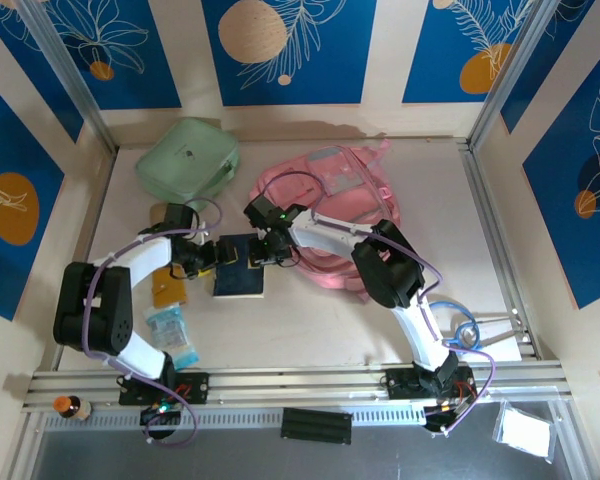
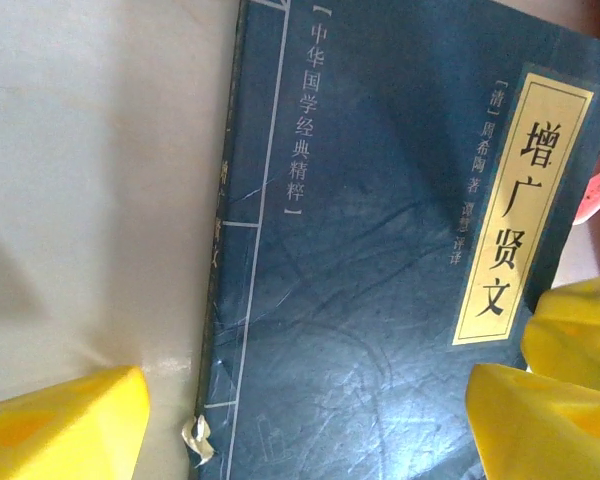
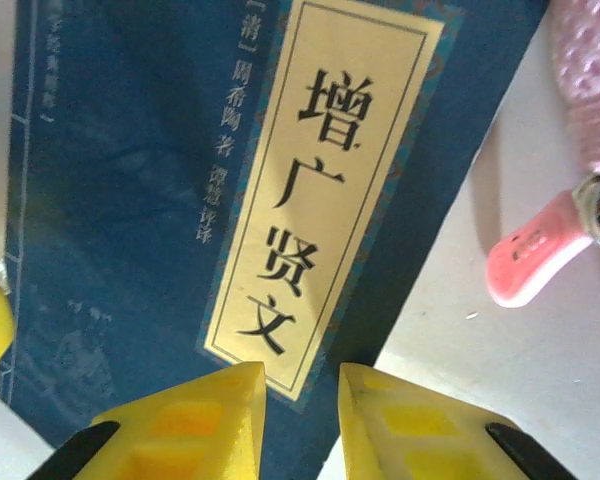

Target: Pack books, pencil case, and school supplies into a backpack

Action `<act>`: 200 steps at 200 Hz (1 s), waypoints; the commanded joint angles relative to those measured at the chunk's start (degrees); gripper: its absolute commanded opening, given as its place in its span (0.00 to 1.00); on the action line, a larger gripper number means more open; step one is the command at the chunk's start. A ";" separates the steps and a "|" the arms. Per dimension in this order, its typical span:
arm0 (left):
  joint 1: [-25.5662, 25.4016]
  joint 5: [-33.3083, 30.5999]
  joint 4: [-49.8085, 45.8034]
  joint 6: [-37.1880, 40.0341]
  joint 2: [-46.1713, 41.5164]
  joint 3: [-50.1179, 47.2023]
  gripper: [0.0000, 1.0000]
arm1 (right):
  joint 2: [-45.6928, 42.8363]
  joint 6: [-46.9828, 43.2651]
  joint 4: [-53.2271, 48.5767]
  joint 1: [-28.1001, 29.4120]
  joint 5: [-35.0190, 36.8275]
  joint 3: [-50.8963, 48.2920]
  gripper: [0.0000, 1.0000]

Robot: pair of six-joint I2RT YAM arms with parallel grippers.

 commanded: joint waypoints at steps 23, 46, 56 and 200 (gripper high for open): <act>0.65 2.13 -0.05 0.68 1.35 -0.72 0.76 | 1.68 -1.54 -3.37 -0.57 1.44 1.61 0.27; 0.65 3.04 0.40 0.49 1.99 -0.78 0.75 | 2.47 -1.37 -3.45 -0.48 0.81 1.63 0.28; 0.65 3.33 0.41 0.50 2.17 -0.73 0.75 | 2.79 -1.37 -3.36 -0.53 0.44 1.78 0.29; 0.65 8.23 1.07 -0.79 3.82 -1.70 0.64 | 6.11 -1.46 -0.65 -1.49 -6.45 1.56 0.20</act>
